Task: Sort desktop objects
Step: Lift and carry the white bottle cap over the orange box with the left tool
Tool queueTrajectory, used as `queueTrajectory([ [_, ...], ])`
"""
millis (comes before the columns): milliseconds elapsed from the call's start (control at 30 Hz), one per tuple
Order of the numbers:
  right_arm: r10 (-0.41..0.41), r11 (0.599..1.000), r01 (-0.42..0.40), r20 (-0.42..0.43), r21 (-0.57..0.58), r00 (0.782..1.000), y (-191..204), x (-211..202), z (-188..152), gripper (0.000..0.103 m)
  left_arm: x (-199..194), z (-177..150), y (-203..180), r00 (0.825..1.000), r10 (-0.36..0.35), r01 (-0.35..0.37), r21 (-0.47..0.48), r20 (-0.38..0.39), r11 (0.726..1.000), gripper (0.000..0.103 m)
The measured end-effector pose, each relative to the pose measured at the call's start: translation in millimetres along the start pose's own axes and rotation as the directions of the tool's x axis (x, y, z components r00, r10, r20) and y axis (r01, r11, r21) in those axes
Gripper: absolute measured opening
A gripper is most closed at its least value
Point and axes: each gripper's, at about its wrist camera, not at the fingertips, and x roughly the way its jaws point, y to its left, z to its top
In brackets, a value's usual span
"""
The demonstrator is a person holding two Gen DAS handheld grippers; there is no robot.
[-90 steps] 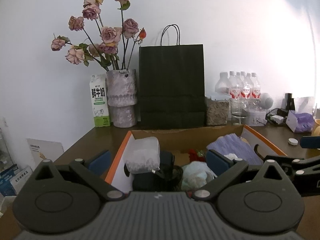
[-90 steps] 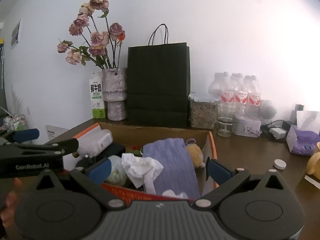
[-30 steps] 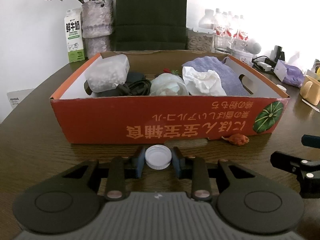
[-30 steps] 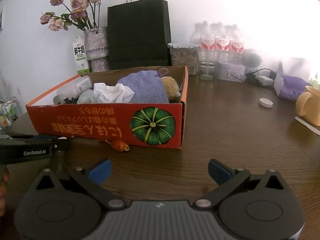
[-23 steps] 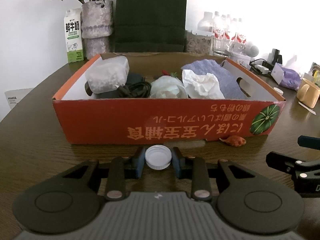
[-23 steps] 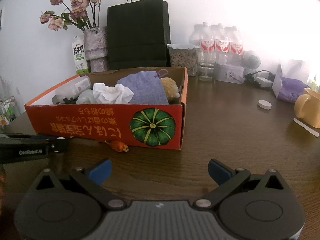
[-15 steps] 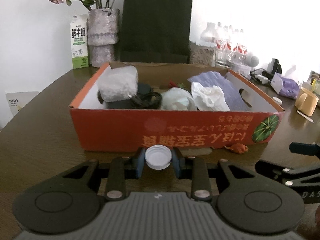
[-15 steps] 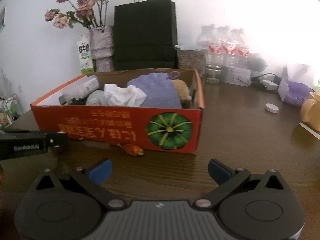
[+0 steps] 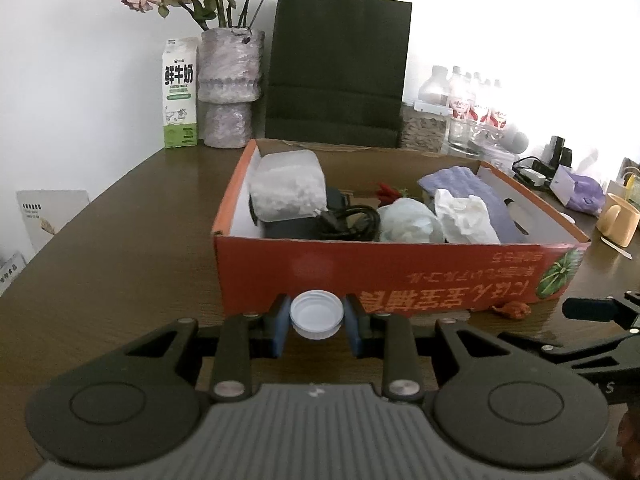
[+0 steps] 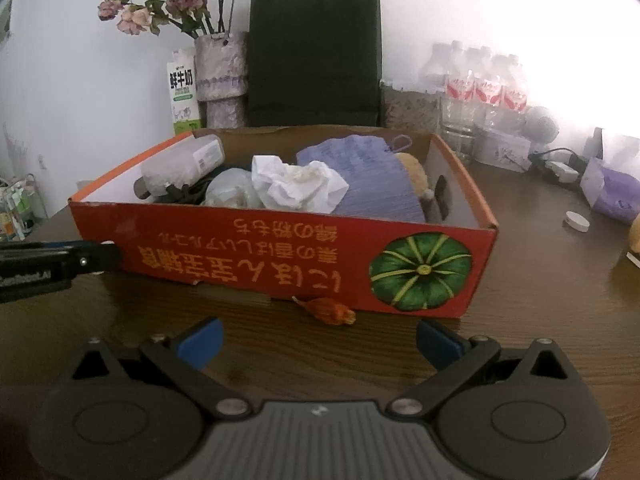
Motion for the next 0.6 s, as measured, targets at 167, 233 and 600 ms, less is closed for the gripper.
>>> queueTrajectory([
  [167,-0.005,1.000,0.005,-0.024,0.006,1.000,3.2,8.0,0.0,0.089,4.5,-2.6,7.2,0.999,-0.036,0.036,-0.021,-0.005,0.999,0.029],
  [233,-0.015,1.000,0.015,-0.022,0.014,1.000,2.3,8.5,0.6,0.085,4.9,-3.1,7.5,0.999,-0.049,0.048,-0.024,-0.006,0.999,0.029],
  [600,-0.031,0.997,0.032,-0.016,0.076,0.999,-1.5,13.3,8.1,0.049,3.0,-5.8,8.0,0.998,-0.070,0.070,-0.025,0.005,0.997,0.029],
])
